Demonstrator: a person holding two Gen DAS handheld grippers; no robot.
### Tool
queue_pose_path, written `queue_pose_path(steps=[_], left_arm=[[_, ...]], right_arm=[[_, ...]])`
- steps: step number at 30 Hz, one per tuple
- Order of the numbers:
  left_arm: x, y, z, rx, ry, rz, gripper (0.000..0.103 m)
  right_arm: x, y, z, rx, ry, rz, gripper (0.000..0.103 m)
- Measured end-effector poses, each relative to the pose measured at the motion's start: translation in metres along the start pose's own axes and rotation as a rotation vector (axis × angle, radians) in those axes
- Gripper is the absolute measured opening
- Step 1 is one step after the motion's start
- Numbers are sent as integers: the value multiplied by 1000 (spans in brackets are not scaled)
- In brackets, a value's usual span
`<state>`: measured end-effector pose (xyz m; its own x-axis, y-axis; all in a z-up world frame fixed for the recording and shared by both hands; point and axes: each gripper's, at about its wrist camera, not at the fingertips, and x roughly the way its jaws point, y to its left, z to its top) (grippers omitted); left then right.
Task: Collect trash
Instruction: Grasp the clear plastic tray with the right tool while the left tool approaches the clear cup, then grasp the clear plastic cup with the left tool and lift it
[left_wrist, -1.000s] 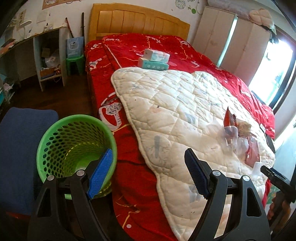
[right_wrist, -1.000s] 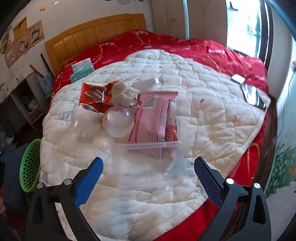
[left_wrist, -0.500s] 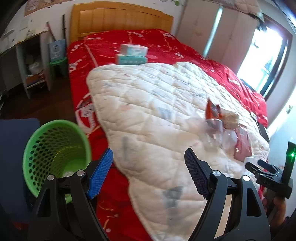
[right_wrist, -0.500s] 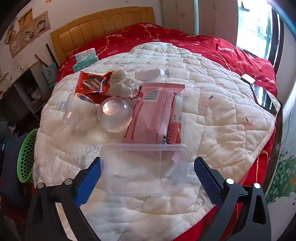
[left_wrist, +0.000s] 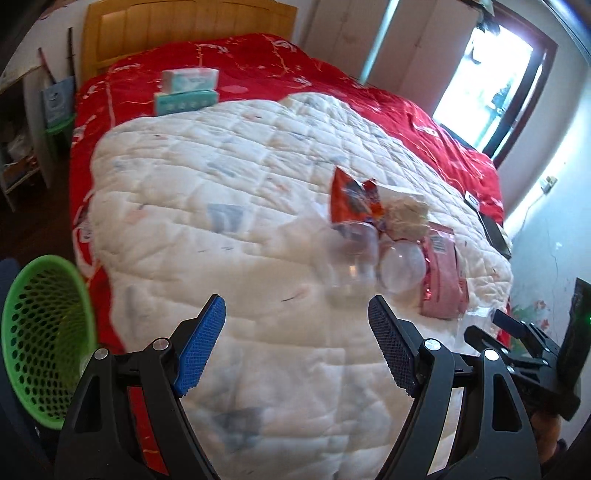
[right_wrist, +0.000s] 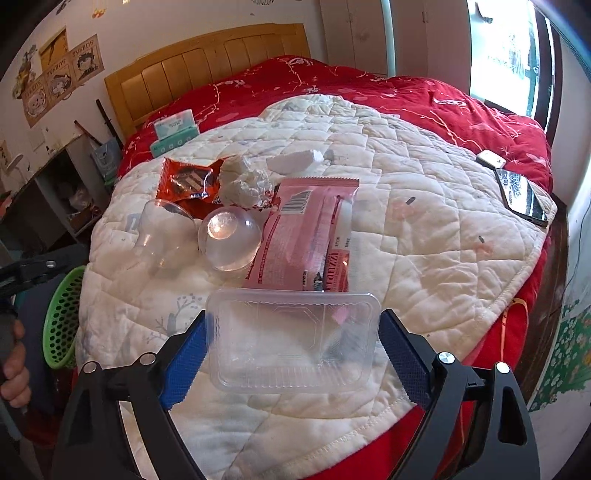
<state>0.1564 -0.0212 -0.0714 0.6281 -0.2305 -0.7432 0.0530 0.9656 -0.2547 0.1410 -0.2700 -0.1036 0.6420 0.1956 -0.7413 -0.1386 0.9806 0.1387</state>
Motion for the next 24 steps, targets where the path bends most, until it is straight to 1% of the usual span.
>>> queue_pose_path(steps=[6,12,18,21,24], left_arm=[[23,-21,11,24,26,-36,79],[51,-32,21,21,61,-19,79],[68,-34,25,9,79,-13,77],[74,-36,26,15,83,-3,72],[79,-35,26,13,93,-21,60]], right_arm=[[-9,-6,-3,18,-12,16,86],[-14,-8,-6,33,-21,31,86],[-15,-9,-8,42,-21,41,86],[-16,-9,-9,46,-24,47,86],[-15,-10,-9,48,-23,46,86]])
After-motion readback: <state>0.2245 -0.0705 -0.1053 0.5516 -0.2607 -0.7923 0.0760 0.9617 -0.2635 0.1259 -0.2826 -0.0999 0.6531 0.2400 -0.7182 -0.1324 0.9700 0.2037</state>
